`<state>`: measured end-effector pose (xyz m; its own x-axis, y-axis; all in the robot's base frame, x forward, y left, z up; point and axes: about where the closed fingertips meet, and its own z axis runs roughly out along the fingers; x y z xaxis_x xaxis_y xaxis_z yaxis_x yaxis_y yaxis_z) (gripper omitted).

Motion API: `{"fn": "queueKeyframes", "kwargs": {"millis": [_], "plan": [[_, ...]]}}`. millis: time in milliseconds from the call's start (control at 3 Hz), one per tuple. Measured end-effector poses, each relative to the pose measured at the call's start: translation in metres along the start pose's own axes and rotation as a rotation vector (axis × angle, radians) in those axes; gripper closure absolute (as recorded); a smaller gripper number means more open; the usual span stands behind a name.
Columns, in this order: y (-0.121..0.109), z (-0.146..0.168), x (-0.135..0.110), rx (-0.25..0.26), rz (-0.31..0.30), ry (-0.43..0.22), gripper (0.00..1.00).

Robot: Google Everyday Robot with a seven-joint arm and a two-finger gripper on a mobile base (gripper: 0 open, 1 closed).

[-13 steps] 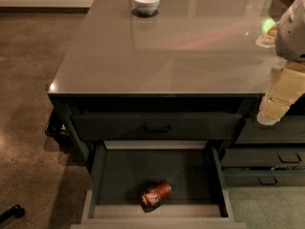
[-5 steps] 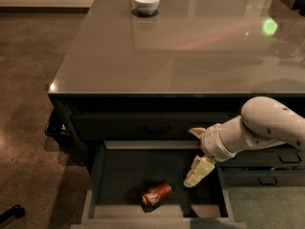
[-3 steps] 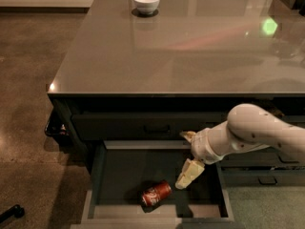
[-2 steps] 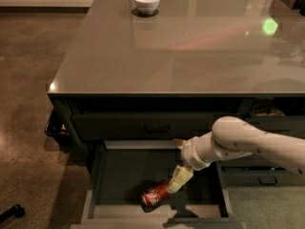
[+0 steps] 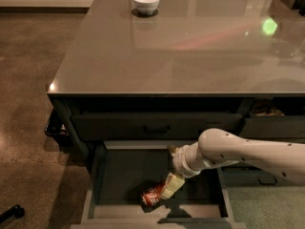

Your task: Pick coke can from middle drawer and place on counter

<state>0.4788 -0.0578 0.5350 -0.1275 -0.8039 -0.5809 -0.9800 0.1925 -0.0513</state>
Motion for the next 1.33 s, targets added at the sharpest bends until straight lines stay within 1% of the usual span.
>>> {"fn": "queueKeyframes", "kwargs": {"millis": [333,667,1000,1333], "plan": [[0.0,0.0,0.0,0.0,0.0,0.0,0.0],[0.003,0.029,0.011,-0.018,0.006,-0.015,0.0],[0.011,0.07,0.028,-0.025,0.002,0.003,0.0],[0.021,0.099,0.038,-0.034,-0.002,0.01,0.0]]}}
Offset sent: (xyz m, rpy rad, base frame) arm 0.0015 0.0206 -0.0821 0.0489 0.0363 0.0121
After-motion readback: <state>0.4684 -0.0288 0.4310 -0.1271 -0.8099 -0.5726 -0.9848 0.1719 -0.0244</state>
